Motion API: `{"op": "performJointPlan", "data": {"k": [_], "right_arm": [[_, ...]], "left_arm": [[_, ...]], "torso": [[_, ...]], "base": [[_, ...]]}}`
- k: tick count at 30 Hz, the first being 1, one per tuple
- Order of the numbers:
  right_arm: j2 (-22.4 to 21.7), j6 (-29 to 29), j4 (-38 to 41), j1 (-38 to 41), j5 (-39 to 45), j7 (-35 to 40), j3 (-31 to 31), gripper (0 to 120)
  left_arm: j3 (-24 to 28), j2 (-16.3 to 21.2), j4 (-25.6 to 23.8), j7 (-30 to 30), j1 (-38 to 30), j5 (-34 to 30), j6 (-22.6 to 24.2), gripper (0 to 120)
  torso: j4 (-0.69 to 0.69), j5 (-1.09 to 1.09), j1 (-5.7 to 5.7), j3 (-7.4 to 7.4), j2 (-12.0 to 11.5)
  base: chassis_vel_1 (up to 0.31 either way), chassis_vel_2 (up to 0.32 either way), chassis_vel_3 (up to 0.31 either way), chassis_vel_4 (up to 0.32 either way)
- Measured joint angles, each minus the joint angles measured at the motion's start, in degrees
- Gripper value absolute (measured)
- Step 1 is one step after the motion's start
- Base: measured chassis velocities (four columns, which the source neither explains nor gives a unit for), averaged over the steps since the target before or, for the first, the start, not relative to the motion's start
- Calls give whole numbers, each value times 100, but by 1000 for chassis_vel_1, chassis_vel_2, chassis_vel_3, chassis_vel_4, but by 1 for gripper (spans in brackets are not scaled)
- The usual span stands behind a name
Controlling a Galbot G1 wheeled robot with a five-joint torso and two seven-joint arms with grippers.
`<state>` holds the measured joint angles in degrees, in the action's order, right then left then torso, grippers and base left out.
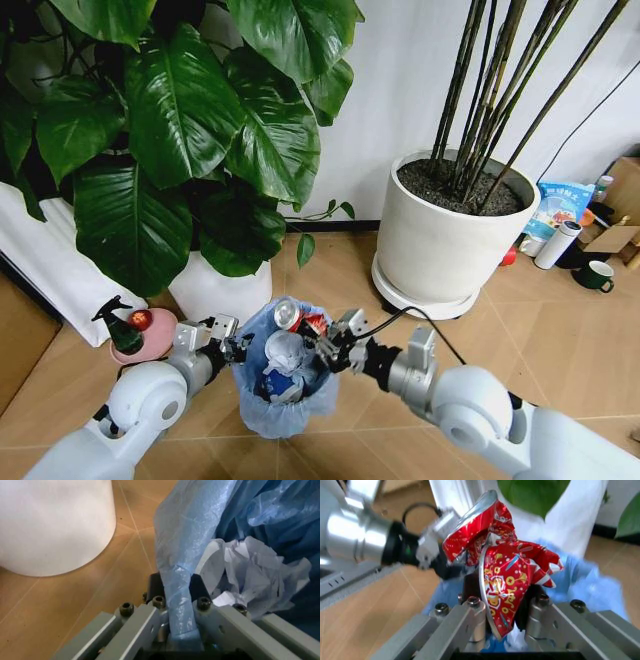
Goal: Pick up the trash bin and place the garbage on the floor into it.
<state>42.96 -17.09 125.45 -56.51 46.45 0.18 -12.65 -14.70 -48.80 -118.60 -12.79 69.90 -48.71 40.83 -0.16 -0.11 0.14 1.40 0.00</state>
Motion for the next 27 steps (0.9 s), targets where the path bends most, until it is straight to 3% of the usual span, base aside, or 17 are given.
{"op": "performJointPlan", "data": {"k": [4,7,16,27], "right_arm": [[47,-133,-55,10,-8,31,-40,9],[58,-188,-55,5,-21,44,-41,16],[48,-269,-36,-56,-31,167,-1,53],[188,-223,0,-247,-65,342,437,89]], "left_arm": [[0,-2,16,16,1,-4,0,0],[-4,-1,33,39,-3,-4,-1,0],[6,-36,66,58,-51,6,-5,0],[-18,-20,44,52,-19,13,-9,0]], "torso": [[0,1,0,0,0],[1,-1,0,0,0],[0,0,0,0,0],[1,1,0,0,0]], "base": [[0,0,0,0],[0,0,0,0],[0,0,0,0],[0,0,0,0]]}}
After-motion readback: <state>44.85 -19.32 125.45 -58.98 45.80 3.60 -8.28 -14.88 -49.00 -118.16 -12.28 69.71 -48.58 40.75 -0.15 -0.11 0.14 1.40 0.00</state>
